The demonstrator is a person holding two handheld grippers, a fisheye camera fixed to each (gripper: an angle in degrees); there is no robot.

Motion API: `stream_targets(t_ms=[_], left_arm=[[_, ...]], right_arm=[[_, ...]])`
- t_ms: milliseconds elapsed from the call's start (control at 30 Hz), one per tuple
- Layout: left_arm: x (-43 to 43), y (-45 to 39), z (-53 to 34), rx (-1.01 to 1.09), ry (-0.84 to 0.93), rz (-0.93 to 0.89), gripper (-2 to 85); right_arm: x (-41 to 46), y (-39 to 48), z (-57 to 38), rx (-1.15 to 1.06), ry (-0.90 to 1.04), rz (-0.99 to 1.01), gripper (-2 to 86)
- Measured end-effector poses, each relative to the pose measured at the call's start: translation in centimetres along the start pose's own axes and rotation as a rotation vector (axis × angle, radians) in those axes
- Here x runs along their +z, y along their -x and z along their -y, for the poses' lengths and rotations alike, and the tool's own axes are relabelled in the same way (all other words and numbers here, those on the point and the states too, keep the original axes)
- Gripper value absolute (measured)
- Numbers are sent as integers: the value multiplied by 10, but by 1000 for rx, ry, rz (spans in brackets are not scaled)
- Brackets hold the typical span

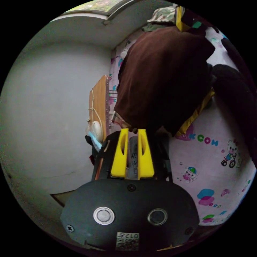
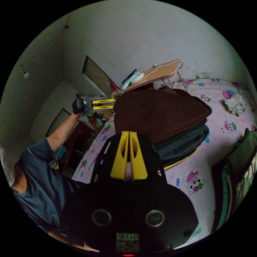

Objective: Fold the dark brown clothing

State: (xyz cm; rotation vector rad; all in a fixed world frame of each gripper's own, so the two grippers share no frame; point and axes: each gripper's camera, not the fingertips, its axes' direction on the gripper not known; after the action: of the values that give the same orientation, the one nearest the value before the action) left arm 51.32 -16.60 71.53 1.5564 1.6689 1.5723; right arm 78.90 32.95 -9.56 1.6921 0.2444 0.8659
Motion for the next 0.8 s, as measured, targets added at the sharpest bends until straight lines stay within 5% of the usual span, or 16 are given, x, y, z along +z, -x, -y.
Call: stream_targets(t_ms=[67,533,800], left_arm=[[5,4,2,-39,21,81,13],[36,31,-69,-457,-33,-236,-2],[-31,50,-29,-704,-615,-541,-1]], right_arm=[[0,7,-5,1,3,-5,-9],[1,76,-61,0,-14,-29,-9],[-40,146,-112,-35,-146,-225,-9]])
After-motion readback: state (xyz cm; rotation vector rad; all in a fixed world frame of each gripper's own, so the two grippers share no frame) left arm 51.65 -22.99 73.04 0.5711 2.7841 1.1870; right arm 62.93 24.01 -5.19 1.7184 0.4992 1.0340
